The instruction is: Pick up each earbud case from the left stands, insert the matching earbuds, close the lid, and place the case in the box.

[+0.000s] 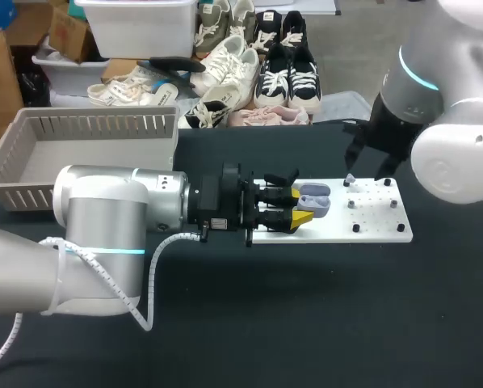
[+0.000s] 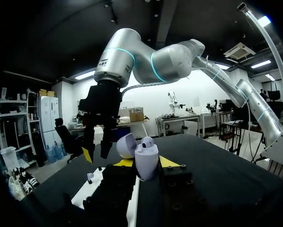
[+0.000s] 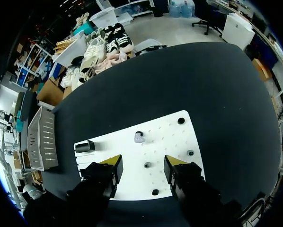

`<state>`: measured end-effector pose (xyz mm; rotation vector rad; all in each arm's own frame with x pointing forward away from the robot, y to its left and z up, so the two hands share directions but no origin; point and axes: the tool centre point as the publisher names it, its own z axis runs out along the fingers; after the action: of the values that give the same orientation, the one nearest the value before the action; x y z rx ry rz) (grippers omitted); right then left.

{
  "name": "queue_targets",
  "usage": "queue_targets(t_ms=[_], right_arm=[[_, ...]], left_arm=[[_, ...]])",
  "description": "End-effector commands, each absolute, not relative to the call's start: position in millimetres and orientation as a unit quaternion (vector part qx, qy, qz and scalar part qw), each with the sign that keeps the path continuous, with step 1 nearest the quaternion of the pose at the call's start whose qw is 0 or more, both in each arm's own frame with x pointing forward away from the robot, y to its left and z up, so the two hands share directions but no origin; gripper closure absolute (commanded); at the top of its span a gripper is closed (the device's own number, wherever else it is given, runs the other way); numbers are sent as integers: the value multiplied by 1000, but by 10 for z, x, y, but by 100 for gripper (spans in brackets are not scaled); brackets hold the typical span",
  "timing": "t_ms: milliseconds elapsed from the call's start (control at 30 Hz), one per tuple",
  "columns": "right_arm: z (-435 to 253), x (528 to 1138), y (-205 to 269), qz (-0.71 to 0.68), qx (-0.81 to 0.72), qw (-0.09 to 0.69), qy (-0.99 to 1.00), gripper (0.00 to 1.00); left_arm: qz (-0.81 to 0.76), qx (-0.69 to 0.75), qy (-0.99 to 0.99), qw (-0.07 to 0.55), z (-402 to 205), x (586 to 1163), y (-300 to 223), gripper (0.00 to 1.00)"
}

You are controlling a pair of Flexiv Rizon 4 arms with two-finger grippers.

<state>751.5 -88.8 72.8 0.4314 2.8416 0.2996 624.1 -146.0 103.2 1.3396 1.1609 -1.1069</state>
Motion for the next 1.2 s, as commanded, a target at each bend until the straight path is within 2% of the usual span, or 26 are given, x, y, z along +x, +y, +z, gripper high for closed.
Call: queue_targets(t_ms=[33,100,233,400,600,800,1200], right_arm=[[640,7603,-882,105,147,123,976,46],[622,7614,-869,107,149,126,975,45],[576,7651,-813,111,151,130,974,35],[516,7703,-789,115,156,127,973,41],[431,7739,-801,117,158,122,973,43],[407,7758,-791,119,157,121,973,50],[357,7776,-799,112,161,114,974,51]], left_arm=[[-456,553,482,504,1031,6227,-1464,100],[-456,553,482,504,1031,6227,-1464,100],[-456,553,482,504,1031,6227,-1464,100],[-456,553,482,504,1031,6227,-1464,100],[-456,553,482,504,1031,6227,-1464,100],[-456,553,482,504,1031,6227,-1464,100],[-456,553,482,504,1031,6227,-1464,100]])
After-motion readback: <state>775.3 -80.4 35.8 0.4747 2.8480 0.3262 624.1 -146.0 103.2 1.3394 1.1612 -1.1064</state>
